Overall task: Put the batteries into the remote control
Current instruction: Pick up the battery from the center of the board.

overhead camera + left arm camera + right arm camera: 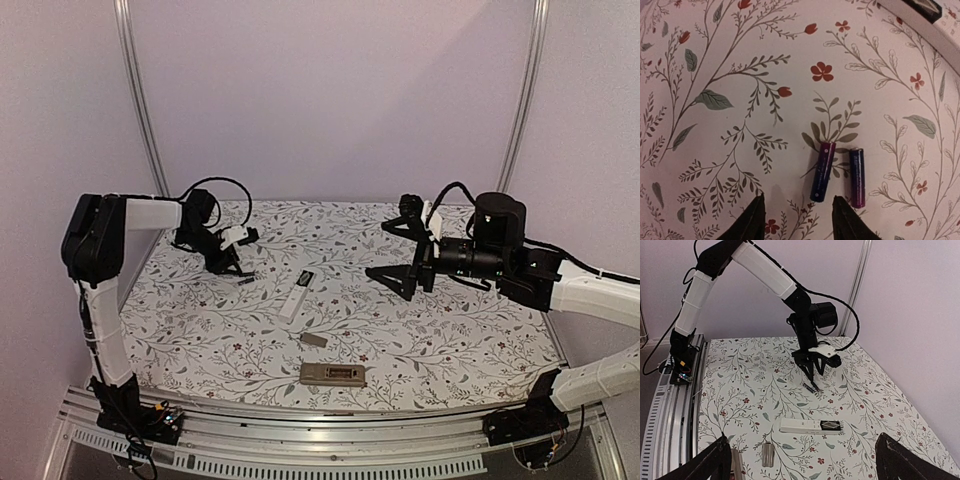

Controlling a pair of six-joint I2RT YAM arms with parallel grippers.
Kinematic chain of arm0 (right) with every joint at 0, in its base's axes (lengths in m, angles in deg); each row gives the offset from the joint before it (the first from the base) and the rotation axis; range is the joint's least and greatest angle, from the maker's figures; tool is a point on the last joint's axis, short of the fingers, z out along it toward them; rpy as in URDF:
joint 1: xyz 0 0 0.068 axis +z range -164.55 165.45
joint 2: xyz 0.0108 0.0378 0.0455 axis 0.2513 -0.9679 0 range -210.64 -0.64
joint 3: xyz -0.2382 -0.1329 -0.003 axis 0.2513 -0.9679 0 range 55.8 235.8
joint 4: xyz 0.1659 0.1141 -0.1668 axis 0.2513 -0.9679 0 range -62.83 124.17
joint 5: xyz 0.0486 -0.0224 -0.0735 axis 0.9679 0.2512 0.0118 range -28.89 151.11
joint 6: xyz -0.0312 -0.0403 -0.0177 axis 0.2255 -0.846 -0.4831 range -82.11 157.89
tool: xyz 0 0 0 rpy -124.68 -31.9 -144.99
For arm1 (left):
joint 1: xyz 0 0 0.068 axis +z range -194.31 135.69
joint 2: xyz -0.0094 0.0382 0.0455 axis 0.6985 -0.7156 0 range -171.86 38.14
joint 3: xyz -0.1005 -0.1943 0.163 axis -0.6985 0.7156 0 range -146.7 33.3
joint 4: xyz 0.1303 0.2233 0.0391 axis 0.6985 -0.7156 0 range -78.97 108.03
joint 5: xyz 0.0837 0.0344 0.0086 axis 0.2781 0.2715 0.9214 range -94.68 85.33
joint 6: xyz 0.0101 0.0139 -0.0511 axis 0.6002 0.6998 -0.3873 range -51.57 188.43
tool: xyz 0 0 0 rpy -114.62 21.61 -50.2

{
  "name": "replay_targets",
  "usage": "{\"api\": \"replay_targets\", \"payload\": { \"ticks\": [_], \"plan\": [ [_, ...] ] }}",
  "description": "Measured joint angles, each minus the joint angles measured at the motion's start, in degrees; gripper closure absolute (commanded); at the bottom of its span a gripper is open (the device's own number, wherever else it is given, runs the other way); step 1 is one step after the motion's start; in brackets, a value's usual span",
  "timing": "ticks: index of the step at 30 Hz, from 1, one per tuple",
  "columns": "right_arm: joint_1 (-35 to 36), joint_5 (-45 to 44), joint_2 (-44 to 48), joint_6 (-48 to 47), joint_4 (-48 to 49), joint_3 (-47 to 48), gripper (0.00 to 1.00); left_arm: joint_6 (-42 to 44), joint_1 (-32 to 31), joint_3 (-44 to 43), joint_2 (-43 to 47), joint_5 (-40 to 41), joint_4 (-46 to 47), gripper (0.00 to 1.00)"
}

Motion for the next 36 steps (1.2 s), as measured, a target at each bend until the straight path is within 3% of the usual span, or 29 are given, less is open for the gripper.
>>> {"api": "replay_targets", "payload": {
  "ticks": [15,24,28,36],
  "plan": [
    [-0.74,-0.02,0.26,-0.02,-0.02,-0.72,0.01,-1.60,-1.68,-1.99,-4.24,1.27,0.44,0.58],
    [-0.81,-0.07,0.92,-0.15,-0.07,-0.72,0.01,-2.27,-3.08,-2.95,-5.20,1.62,1.05,0.82],
    [-0.92,-0.07,1.11,-0.24,-0.11,-0.72,0.01,-2.34,-3.28,-3.26,-5.46,1.81,1.18,1.00],
    [-1.11,-0.17,1.31,-0.22,-0.57,-0.72,0.01,-4.48,-3.34,-3.72,-5.46,3.45,2.10,1.00]
  ]
}}
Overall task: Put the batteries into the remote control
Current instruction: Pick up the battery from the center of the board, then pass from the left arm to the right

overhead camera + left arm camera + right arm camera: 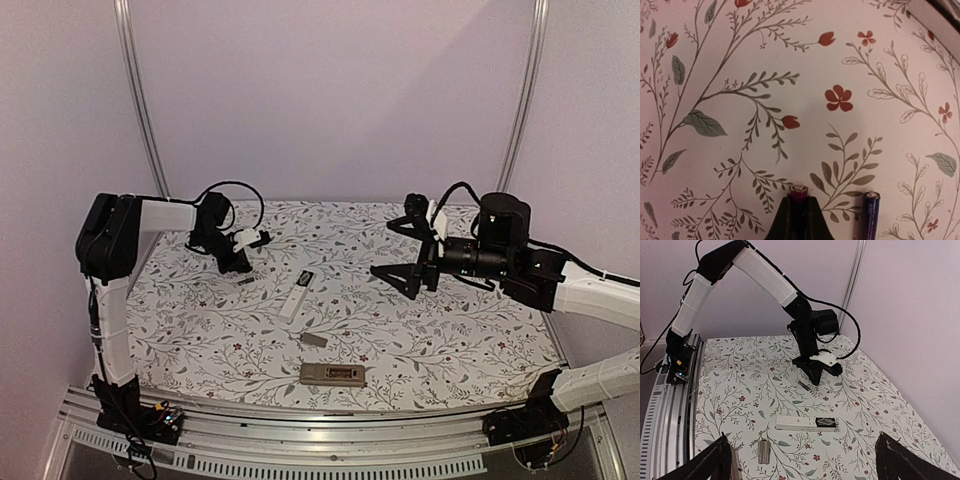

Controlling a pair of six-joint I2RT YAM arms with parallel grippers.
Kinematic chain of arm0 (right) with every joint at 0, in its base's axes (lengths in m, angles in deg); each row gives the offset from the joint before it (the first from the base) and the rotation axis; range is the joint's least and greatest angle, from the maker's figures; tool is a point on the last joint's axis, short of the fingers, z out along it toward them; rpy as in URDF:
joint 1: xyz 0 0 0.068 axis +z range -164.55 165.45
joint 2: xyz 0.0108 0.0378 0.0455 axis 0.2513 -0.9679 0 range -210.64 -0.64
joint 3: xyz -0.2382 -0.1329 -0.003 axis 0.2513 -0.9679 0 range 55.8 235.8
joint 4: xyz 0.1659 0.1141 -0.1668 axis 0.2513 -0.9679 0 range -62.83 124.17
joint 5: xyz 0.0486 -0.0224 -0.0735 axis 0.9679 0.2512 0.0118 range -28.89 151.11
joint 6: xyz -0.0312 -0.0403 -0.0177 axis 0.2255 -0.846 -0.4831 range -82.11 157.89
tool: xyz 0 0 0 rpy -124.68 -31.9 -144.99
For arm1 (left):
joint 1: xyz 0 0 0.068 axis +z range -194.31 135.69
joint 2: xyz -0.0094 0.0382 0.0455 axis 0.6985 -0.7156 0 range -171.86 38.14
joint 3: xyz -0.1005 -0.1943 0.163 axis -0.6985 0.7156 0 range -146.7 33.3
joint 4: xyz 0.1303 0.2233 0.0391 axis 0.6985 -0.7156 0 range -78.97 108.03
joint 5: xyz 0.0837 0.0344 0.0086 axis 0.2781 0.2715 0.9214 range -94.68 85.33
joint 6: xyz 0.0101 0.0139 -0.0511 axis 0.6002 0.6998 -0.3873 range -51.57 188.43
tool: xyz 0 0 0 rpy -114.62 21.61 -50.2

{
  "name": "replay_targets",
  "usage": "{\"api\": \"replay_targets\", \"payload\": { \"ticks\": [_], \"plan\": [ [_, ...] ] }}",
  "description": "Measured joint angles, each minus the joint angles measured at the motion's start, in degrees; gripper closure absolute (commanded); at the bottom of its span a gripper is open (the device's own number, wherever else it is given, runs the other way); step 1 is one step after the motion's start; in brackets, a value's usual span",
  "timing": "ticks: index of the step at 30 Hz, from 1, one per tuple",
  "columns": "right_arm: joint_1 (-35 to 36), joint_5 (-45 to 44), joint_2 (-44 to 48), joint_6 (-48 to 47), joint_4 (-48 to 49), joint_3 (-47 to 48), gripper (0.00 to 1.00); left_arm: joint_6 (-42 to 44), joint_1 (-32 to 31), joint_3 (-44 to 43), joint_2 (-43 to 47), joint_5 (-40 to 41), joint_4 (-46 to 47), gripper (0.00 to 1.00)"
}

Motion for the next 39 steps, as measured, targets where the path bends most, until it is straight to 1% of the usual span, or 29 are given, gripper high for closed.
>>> {"api": "replay_targets", "payload": {
  "ticks": [5,9,12,14,17,19,23,27,31,36,39],
  "plan": [
    [-0.09,-1.42,0.61,0.52,-0.09,0.00,0.01,-3.78,0.11,-1.64,0.04,0.22,-0.37,1.00],
    [-0.90,-5.64,0.42,2.27,-1.49,0.48,0.01,-6.88,-0.04,-2.14,2.01,-2.01,-0.13,1.00],
    [-2.27,-8.35,-0.17,3.98,-2.38,1.29,0.01,-7.19,-0.83,0.11,7.69,-5.97,0.02,1.00],
    [-3.08,-9.57,-0.24,5.27,-2.95,1.31,0.01,-7.17,-2.34,2.49,13.97,-9.29,-0.11,1.00],
    [-3.65,-10.49,-0.28,7.41,-3.45,1.31,0.01,-6.97,-6.62,5.38,23.37,-13.49,0.46,1.00],
    [-3.72,-10.67,-0.39,8.87,-3.87,1.53,0.01,-6.91,-11.43,7.39,29.66,-15.47,1.09,1.00],
    [-3.72,-10.99,-0.61,11.78,-6.12,3.15,0.01,-7.65,-19.67,9.92,36.39,-16.44,1.07,1.00],
    [-3.72,-10.71,0.59,13.90,-7.28,3.21,0.01,-9.38,-26.43,11.45,40.04,-15.02,0.94,1.00],
    [-3.72,-8.68,2.93,16.33,-7.98,3.23,0.01,-11.10,-31.61,11.87,42.23,-12.07,0.83,1.00],
    [-3.72,-6.86,3.89,19.39,-9.75,4.37,0.01,-14.12,-36.94,11.87,42.95,-8.55,0.79,1.00],
    [-3.72,-6.91,3.89,21.03,-10.56,5.07,0.01,-17.42,-39.80,11.69,41.86,-5.35,-0.02,1.00]
  ]
}}
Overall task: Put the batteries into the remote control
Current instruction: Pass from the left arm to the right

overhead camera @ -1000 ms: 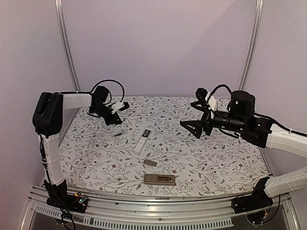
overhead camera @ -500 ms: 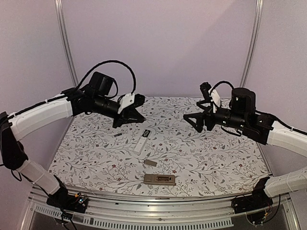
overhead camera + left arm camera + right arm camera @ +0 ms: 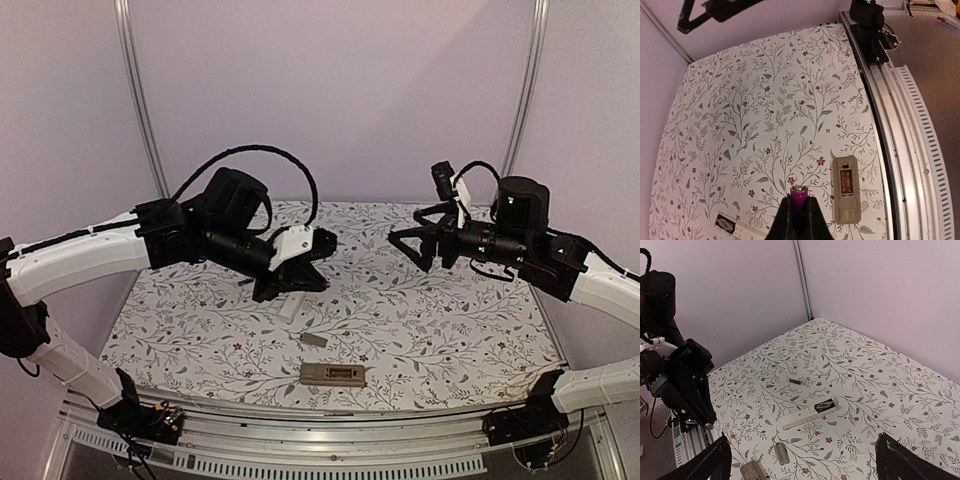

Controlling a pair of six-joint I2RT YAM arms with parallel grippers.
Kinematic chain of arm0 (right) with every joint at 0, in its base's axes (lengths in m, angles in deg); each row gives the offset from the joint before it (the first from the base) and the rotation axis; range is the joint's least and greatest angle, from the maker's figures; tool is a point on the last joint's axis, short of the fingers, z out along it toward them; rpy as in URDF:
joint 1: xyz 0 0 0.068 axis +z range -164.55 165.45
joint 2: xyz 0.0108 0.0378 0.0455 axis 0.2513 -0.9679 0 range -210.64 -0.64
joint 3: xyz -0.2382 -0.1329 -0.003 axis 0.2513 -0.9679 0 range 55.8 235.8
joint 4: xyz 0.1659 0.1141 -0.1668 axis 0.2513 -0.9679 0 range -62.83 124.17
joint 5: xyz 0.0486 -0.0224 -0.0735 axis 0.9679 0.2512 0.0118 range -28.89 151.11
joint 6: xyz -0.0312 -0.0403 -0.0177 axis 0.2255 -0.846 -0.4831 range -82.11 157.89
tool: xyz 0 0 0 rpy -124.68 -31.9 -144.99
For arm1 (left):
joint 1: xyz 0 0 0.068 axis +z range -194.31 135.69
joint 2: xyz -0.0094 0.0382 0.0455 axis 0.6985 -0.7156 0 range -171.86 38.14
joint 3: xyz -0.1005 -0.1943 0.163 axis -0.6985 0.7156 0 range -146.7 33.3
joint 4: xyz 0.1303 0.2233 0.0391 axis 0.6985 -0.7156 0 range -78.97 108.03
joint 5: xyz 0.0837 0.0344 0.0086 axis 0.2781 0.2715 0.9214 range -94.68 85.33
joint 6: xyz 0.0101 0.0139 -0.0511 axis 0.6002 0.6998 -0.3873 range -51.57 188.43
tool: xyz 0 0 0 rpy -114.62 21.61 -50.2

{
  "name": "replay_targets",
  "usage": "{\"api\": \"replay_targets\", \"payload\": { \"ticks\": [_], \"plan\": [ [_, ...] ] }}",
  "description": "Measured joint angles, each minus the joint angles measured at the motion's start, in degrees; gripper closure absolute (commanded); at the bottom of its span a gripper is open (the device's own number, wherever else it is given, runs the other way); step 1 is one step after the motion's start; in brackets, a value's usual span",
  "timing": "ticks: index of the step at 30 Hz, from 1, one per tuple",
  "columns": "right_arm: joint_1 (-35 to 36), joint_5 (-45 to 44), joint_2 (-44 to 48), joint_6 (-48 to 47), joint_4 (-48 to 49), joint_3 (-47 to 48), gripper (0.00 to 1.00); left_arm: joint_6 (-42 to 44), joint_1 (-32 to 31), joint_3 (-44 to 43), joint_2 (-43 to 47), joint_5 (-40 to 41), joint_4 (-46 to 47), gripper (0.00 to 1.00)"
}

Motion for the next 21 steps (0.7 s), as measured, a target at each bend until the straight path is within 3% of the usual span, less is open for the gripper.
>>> {"api": "replay_targets", "payload": {
  "ticks": [5,13,21],
  "plan": [
    [0.00,0.20,-1.25,4.79,-2.51,0.02,0.03,-5.55,-3.32,0.55,-4.48,2.95,-1.25,1.00],
    [-0.63,5.62,-10.97,18.97,-7.61,-2.12,0.18,-10.60,-11.23,1.73,-15.10,8.13,-2.14,1.00],
    [-0.74,13.77,-16.94,29.62,-5.05,-13.29,0.26,-11.87,-14.43,-2.36,-26.99,12.15,-6.34,1.00]
  ]
}}
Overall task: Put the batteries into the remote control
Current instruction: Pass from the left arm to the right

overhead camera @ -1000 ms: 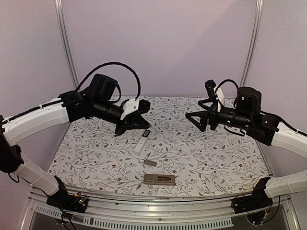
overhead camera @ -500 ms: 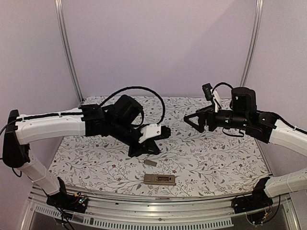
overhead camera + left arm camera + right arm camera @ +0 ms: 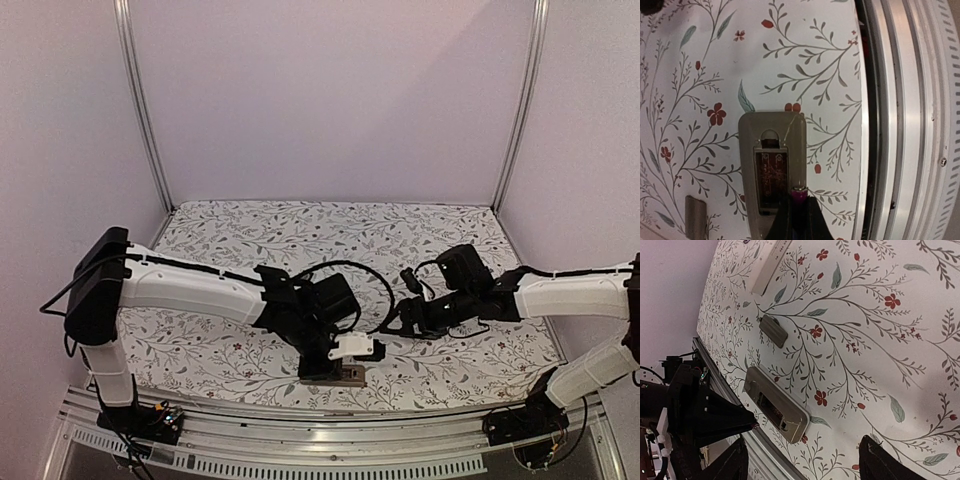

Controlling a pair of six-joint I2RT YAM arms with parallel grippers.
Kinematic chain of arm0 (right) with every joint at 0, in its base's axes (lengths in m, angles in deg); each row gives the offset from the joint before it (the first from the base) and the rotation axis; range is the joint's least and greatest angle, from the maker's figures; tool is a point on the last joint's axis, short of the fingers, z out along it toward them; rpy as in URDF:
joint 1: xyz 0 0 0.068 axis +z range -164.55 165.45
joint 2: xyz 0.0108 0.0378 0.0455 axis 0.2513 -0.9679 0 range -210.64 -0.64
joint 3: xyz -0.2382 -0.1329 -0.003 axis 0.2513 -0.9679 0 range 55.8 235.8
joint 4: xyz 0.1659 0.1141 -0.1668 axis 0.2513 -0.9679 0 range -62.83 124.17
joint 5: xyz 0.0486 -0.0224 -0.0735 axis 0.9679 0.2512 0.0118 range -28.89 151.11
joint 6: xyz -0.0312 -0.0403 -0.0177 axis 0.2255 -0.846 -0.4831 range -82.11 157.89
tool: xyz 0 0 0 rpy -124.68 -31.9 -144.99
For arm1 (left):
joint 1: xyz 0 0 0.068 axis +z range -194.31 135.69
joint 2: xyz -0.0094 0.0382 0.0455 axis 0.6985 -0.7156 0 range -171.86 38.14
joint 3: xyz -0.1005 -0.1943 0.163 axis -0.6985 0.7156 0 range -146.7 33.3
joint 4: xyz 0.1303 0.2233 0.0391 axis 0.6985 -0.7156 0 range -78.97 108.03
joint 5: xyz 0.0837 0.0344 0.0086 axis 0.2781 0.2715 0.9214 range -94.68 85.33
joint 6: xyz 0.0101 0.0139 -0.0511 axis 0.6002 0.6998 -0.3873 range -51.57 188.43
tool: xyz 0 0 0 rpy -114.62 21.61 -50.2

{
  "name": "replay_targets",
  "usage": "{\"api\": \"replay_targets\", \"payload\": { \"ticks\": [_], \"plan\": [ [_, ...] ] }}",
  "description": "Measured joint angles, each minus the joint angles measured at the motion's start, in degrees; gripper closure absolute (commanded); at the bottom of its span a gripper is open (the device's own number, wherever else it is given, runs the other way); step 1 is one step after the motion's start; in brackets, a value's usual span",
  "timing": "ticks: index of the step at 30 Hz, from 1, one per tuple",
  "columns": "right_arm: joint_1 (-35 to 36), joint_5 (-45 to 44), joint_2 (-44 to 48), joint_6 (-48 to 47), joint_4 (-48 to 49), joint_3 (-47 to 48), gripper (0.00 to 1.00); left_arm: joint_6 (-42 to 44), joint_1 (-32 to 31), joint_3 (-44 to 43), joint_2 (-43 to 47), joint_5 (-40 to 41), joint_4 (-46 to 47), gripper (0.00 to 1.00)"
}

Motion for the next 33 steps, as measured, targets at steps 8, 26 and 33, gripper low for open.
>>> {"api": "replay_targets", "payload": {
  "ticks": [8,26,33],
  "plan": [
    [0.00,2.40,-2.51,5.07,5.18,-3.91,0.27,-0.37,-0.04,-1.73,-1.62,2.80,-0.57,1.00],
    [0.00,3.41,-3.28,6.84,9.38,-4.90,0.25,-0.07,-0.52,-5.60,-6.97,6.56,-2.64,1.00],
    [0.00,3.45,-3.28,6.86,9.79,-4.92,0.25,-0.57,-1.03,-5.86,-7.15,7.28,-2.75,1.00]
  ]
}}
